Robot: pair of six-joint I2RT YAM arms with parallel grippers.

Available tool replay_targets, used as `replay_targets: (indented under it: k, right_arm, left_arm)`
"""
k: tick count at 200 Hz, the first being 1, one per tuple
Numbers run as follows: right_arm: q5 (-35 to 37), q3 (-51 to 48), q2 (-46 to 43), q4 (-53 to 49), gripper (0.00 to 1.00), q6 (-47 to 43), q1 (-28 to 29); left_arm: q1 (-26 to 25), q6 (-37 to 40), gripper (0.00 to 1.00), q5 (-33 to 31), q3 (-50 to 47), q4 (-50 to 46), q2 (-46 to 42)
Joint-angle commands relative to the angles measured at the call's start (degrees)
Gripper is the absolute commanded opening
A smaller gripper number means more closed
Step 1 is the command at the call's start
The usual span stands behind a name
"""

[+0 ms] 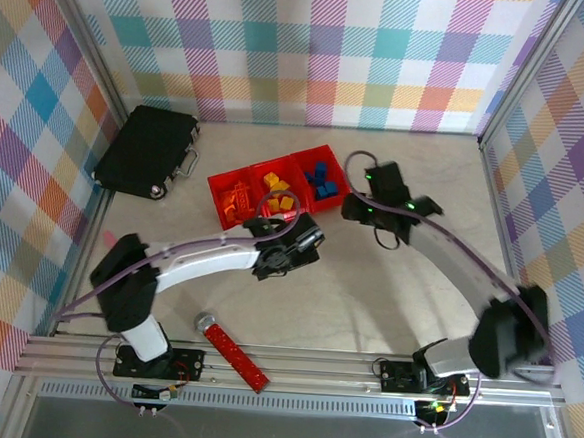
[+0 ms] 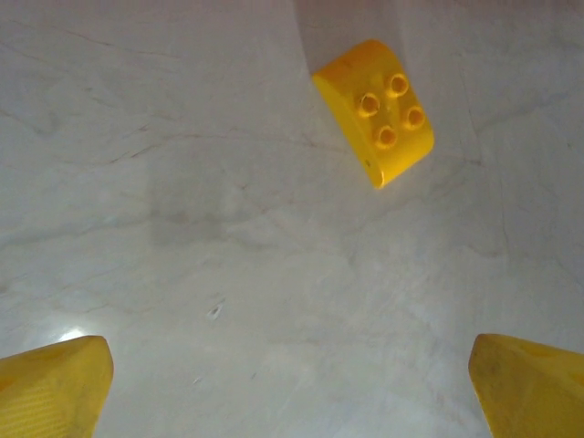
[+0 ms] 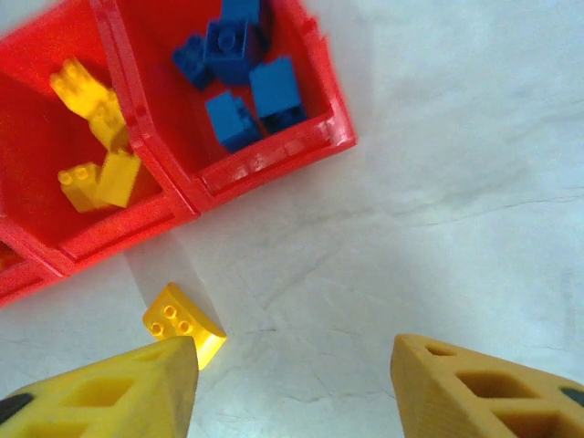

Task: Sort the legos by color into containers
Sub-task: Rotate the container at the top-center of the table, then pick up the lego from the center of the table.

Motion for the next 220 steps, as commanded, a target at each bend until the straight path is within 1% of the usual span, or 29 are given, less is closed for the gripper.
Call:
replay_targets:
  k: [1,19,35,60,71,97,132,169,196,220]
  right_arm:
    - [-0.1,-6.9,-9.9,-0.9,0.65,1.7,-1.4]
    - [-2.8,-11.8,-18.8,-0.3,0.69,3.1,-3.9]
    - [-3.8,-14.6,-25.1,-0.7,0.72,3.3,-4.8]
    - [-4.7,-15.8,-29.9,-3.4,0.74,2.4,-5.1]
    - [-5.1,-15.8,-30.6,-4.5,0.75,2.0,-5.2]
    - [-6.0,-16.4,-31.6,-5.2,0.76,1.4,-5.3]
    - [-7.1,-17.2,-32.2,-5.4,0.76,1.2,-5.3]
    - [-7.6,-17.4,-32.9,-6.0,0.76,0.7,-5.3]
    - [-7.8,-17.0,-33.3,-6.1,0.76,0.6,-5.3]
    - [-8.4,-17.1,-33.3,-6.4,0.76,0.7,-5.4]
  left_arm:
    - [0.9,-6.7,1.0,-3.7,4.4,-2.8,4.6]
    - [1.6,-11.8,1.0,-5.8,6.4,-2.7,8.1]
    - [2.2,-15.7,1.0,-7.1,8.6,-3.7,11.4]
    - [2.4,-18.8,0.98,-9.3,13.2,-7.0,16.1]
    - [2.4,-20.2,0.97,-9.9,15.1,-8.5,17.8]
    - [2.4,-21.2,0.95,-10.0,17.5,-7.5,20.3]
    - [2.7,-19.1,0.93,-9.9,20.8,-5.3,23.6]
    - [3.1,-19.5,0.9,-8.0,20.6,-3.0,25.6]
    - [3.1,-19.5,0.84,-8.0,19.8,-0.8,26.3]
    - [3.2,-19.1,0.78,-9.4,20.6,-1.8,26.9]
